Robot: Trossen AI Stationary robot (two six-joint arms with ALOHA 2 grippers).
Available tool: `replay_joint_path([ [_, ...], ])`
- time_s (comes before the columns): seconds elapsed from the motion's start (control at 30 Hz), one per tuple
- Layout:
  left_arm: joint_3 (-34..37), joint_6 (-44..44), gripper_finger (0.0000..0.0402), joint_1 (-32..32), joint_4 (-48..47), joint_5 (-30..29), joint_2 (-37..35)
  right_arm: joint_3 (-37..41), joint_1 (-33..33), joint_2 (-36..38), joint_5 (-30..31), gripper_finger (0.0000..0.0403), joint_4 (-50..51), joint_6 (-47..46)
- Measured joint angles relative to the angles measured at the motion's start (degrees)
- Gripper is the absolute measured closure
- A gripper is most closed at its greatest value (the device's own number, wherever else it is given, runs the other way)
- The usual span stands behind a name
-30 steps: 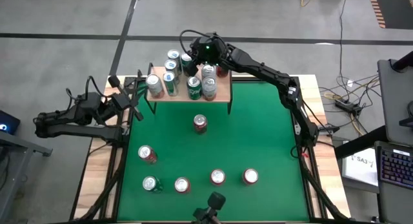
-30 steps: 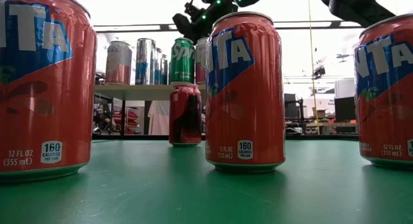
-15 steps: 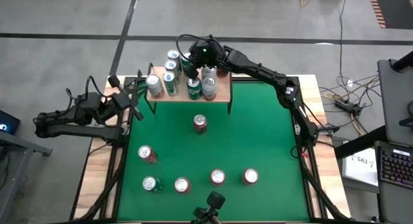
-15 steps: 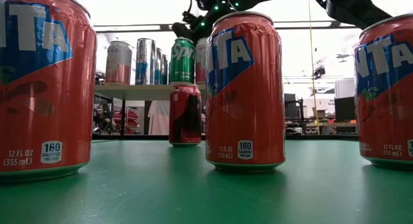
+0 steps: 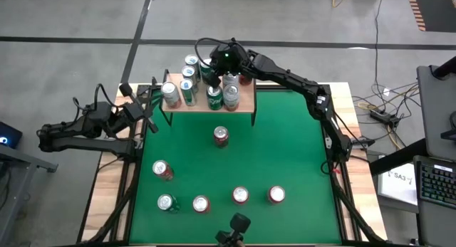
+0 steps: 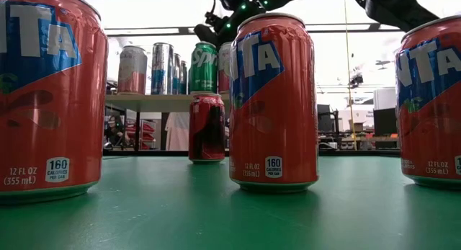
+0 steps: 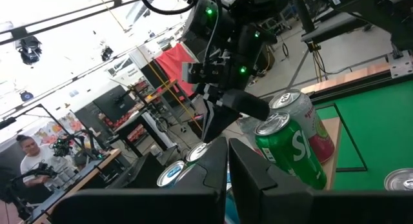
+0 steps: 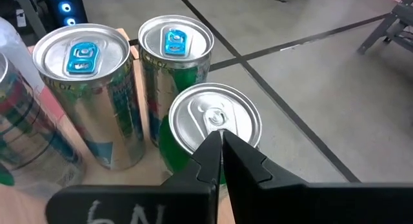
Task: Place canned beverage on shelf
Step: Put the orange can on the shelf
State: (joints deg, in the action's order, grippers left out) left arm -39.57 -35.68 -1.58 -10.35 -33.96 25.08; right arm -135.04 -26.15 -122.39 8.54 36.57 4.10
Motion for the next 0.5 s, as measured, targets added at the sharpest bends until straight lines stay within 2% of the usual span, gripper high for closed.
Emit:
replay_joint_path([
  [0.23,0.0,0.0,0.0402,0.0,0.0,0.0,0.0,0.0,0.0,1.2,-0.1,0.0394,-0.5,-3.1],
  [0.4,0.0,0.0,0.0402,0.0,0.1,0.0,0.0,0.0,0.0,1.3,-3.6,0.0394,-2.1,-4.1],
  [0.5,0.0,0.0,0.0402,0.0,0.4,0.0,0.0,0.0,0.0,1.3,-3.8,0.0394,-2.1,-4.0],
])
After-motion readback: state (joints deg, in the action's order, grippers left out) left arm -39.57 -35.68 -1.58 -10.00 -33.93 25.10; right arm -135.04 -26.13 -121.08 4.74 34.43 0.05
